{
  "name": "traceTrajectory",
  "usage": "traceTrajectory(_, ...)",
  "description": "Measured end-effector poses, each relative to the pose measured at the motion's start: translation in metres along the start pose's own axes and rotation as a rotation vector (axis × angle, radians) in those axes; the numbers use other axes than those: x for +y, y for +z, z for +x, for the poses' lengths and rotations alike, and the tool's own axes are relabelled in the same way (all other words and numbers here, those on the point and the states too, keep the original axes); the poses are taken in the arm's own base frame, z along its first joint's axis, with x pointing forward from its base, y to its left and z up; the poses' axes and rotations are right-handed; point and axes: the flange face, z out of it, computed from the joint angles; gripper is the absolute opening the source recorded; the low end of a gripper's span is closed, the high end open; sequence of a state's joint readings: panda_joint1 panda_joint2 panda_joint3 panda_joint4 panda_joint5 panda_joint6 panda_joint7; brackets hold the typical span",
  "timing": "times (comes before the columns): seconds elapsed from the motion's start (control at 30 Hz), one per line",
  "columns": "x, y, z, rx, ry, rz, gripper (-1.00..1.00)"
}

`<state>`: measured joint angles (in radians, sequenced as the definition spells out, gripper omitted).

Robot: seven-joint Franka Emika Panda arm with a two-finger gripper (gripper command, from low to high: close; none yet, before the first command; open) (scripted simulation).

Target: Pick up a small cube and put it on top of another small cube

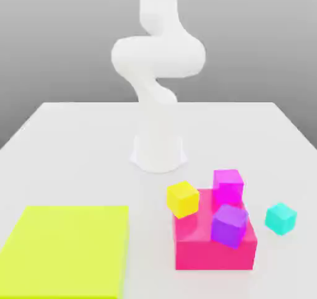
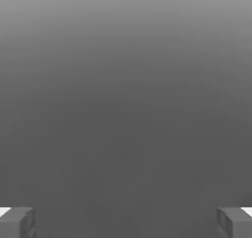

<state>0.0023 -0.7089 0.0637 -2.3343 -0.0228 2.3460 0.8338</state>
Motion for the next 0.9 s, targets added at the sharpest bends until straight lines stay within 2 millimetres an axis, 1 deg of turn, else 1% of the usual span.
traceTrajectory(0.1, -0.019, 0.068, -0.041, -0.062, -0.065, -0.073, 0.00)
traceTrajectory(0.2, -0.028, 0.127, -0.088, -0.127, -0.130, -0.133, 0.00)
traceTrajectory(0.33, -0.028, 0.196, -0.161, -0.221, -0.221, -0.200, 0.00)
traceTrajectory(0.43, -0.019, 0.237, -0.221, -0.300, -0.289, -0.241, 0.00)
traceTrajectory(0.5, -0.009, 0.259, -0.262, -0.356, -0.334, -0.263, 0.00)
traceTrajectory(0.57, 0.003, 0.275, -0.306, -0.416, -0.381, -0.281, 0.00)
traceTrajectory(0.6, 0.008, 0.280, -0.332, -0.450, -0.414, -0.285, 0.00)
traceTrajectory(0.67, 0.024, 0.288, -0.376, -0.516, -0.459, -0.298, 0.00)
traceTrajectory(0.77, 0.053, 0.295, -0.433, -0.617, -0.507, -0.319, 0.00)
traceTrajectory(0.83, 0.063, 0.302, -0.451, -0.645, -0.514, -0.322, 0.00)
traceTrajectory(0.9, 0.069, 0.312, -0.461, -0.653, -0.514, -0.320, 0.00)
